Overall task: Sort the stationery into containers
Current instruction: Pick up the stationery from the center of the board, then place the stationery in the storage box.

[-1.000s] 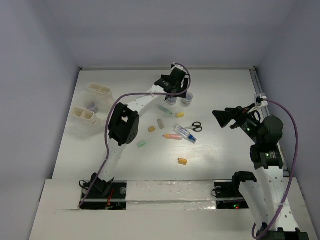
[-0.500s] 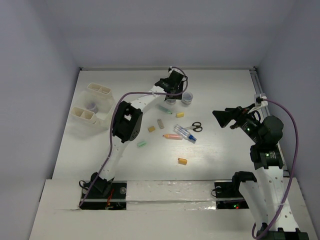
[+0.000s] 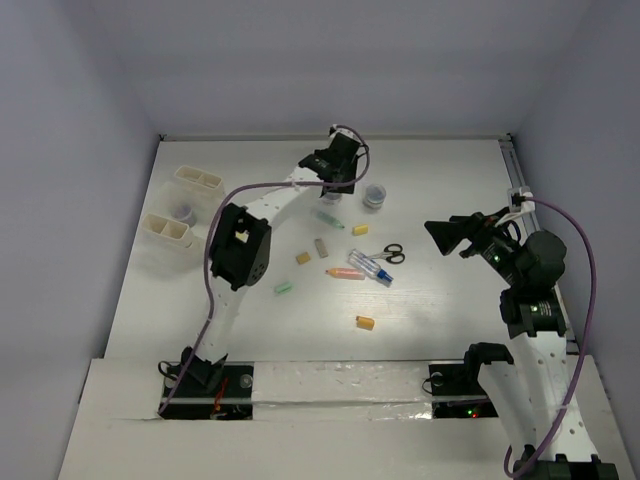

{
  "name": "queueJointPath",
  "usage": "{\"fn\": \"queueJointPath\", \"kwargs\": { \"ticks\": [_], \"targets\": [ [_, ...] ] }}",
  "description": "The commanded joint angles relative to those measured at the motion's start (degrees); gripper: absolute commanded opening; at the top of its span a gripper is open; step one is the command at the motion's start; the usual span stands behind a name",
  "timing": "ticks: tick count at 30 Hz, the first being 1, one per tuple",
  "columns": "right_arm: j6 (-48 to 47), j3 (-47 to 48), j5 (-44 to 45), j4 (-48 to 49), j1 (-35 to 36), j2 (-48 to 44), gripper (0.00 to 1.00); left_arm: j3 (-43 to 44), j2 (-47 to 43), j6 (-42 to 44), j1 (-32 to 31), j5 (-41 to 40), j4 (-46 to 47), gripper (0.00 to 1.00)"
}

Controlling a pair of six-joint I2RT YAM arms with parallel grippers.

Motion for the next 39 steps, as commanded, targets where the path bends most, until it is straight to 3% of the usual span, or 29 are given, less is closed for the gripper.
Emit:
{"fn": "queueJointPath", "kwargs": {
  "ticks": [1, 3, 8, 10, 15, 17, 39],
  "targets": [
    [-0.48, 0.62, -1.16, 1.42, -0.24, -0.27, 1.0, -1.04, -16.76, 2.4, 3.87, -3.1, -0.31, 0.33],
    [-0.65, 0.8, -1.24, 1.07, -0.24, -0.54, 1.0, -6.46, -24.32, 3.19, 6.77, -3.28, -1.11, 0.34],
    [-0.92, 1.06, -0.19, 0.02, -0.24, -0.98, 1.0, -22.29, -40.91, 1.44, 22.58, 1.72, -0.32, 0.33],
    [-1.18, 1.32, 0.51, -0.16, -0.24, -0.89, 1.0, -29.94, -46.11, 1.26, 28.11, -0.19, 0.56, 0.33],
    [-1.36, 1.5, 0.34, -0.69, -0.24, -0.71, 1.0, -41.1, -50.62, 1.0, 38.32, -0.21, 3.8, 0.33],
    [-1.44, 1.41, 0.43, -0.6, -0.24, -0.63, 1.0, -42.96, -51.58, -0.31, 40.87, 3.29, 5.3, 0.33],
    [-1.01, 1.15, -0.63, 0.19, -0.24, -0.36, 1.0, -41.57, -42.54, 0.65, 41.94, 1.46, 6.54, 0.4]
  ]
}}
